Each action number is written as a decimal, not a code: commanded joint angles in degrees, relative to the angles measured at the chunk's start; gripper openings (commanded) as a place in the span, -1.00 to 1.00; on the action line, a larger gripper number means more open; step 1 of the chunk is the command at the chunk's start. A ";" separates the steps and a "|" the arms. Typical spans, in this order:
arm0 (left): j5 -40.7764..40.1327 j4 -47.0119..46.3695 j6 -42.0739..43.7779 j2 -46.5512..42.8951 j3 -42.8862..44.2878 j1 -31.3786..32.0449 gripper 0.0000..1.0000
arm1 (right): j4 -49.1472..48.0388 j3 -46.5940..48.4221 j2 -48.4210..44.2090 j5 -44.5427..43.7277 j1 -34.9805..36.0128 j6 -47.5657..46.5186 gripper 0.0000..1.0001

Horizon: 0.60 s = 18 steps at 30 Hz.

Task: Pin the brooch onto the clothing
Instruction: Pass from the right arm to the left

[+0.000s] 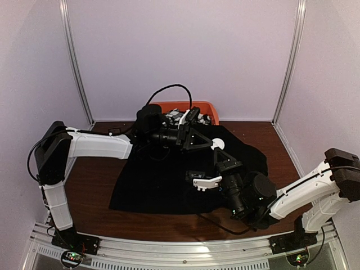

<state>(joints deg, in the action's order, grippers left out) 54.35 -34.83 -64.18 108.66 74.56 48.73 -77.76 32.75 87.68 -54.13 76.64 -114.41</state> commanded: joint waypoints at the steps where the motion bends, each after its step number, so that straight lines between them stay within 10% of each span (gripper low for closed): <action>1: 2.24 -5.88 -1.43 1.55 0.05 0.05 -0.91 | -19.56 0.67 1.42 0.13 0.19 -7.25 -1.00; 10: 2.42 -9.36 -3.40 2.38 -0.11 -0.03 -1.00 | -19.54 1.13 1.73 0.42 0.18 -6.68 -0.97; 18: 1.12 -7.68 1.32 1.66 -0.27 -0.60 -1.00 | -19.62 2.10 -2.59 -3.66 0.67 -1.84 -0.04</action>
<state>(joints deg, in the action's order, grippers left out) 55.70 -41.85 -67.16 110.61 74.37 48.47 -77.03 33.80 88.42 -55.42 76.71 -115.42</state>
